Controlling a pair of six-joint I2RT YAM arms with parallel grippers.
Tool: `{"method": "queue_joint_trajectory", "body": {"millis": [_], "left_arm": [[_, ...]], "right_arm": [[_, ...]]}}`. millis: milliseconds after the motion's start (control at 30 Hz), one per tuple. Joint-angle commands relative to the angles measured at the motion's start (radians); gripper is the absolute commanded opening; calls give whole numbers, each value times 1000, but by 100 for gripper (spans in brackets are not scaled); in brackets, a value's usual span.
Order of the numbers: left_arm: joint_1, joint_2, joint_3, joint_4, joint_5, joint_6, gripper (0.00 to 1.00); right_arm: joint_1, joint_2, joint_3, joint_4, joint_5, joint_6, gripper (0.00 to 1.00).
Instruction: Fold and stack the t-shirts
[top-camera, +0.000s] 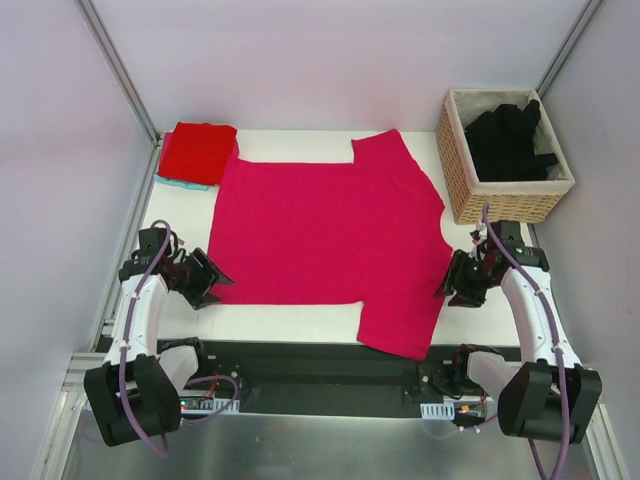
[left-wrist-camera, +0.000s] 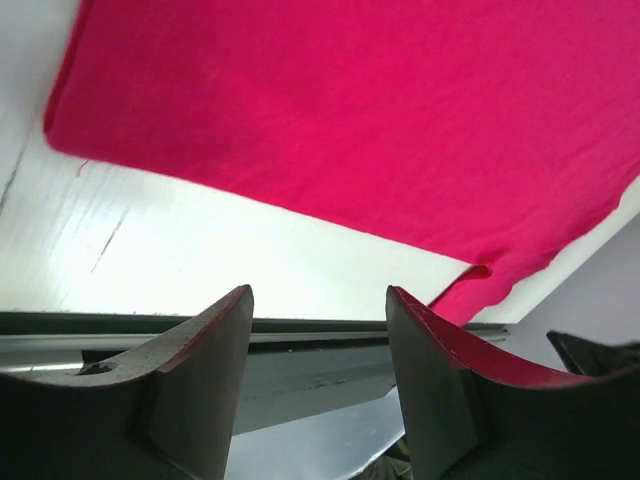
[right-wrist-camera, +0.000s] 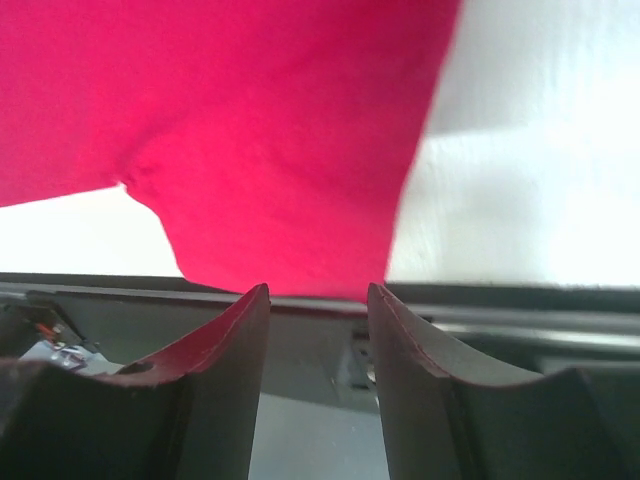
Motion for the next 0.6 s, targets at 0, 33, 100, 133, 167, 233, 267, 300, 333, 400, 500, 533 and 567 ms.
{"method": "queue_joint_trajectory", "body": {"millis": [0, 33, 100, 133, 167, 233, 267, 300, 333, 400, 500, 533, 567], "left_arm": [[4, -33, 30, -101, -88, -40, 55], [5, -34, 34, -108, -120, -43, 55], [5, -36, 54, -125, -154, -60, 54], [5, -40, 62, -128, -175, -66, 54], [5, -42, 71, -131, -186, -88, 54], [7, -42, 82, -142, -200, -108, 54], [5, -39, 91, -151, -212, -129, 54], [7, -40, 93, -153, -214, -135, 54], [16, -40, 94, -151, -212, -139, 54], [33, -40, 88, -145, -186, -146, 54], [77, -31, 76, -121, -116, -161, 54], [85, -25, 74, -110, -100, -163, 54], [94, -22, 79, -99, -90, -168, 54]], "right_arm": [[18, 10, 100, -195, 165, 0, 46], [24, 22, 117, -206, 197, -5, 46], [27, 64, 124, -220, 206, -14, 46], [31, 76, 127, -211, 200, -14, 46], [35, 93, 127, -203, 197, -16, 46], [45, 116, 121, -186, 192, -14, 46], [48, 127, 112, -176, 194, -14, 46], [50, 150, 105, -171, 191, -11, 46], [53, 156, 95, -162, 173, -8, 46], [53, 156, 54, -120, 153, 15, 46], [62, 161, 2, -76, 117, 66, 46], [79, 171, 3, -77, 111, 69, 46], [82, 176, 3, -71, 105, 85, 46]]}}
